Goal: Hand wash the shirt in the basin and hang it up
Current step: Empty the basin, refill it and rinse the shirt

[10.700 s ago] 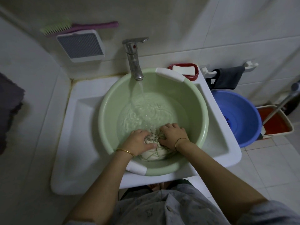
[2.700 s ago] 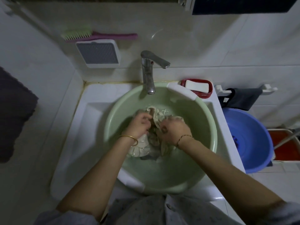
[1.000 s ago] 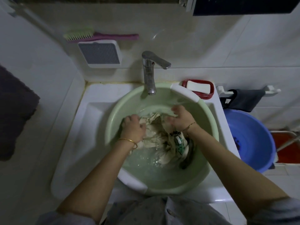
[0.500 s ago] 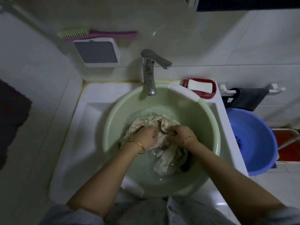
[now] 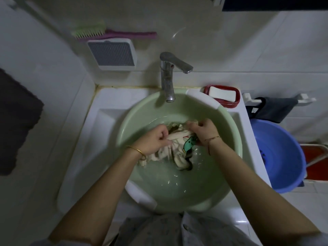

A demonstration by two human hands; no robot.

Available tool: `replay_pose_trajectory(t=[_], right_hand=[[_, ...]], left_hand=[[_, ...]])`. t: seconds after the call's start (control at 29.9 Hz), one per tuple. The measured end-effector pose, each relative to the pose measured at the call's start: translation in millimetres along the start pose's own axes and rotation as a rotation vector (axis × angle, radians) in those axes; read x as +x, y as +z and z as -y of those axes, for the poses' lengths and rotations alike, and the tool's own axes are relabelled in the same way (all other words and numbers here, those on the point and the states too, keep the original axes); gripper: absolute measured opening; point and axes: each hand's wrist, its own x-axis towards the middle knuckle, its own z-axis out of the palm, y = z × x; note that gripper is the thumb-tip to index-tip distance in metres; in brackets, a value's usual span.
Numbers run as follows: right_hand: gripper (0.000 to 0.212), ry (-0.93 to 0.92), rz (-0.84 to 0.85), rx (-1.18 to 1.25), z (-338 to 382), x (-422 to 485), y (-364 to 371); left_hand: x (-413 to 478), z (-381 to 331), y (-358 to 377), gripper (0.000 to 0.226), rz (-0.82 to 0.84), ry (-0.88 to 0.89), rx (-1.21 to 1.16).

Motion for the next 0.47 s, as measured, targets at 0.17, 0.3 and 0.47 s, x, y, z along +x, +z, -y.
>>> replay_pose_trajectory(t=[0.17, 0.3, 0.47], right_hand=[[0.048, -0.367, 0.170, -0.554, -6.5, 1.6, 6.6], [0.051, -0.438, 0.337, -0.928, -20.2, 3.0, 17.6], [0.012, -0.149, 0.567, -1.148, -12.1, -19.5, 10.4]], left_hand=[[-5.9, -39.0, -24.7, 0.023, -0.062, 0.110, -0.241], [-2.9, -67.5, -42.8, 0.015, -0.081, 0.156, -0.204], [5.1, -57.5, -31.1, 0.014, -0.038, 0.107, 0.077]])
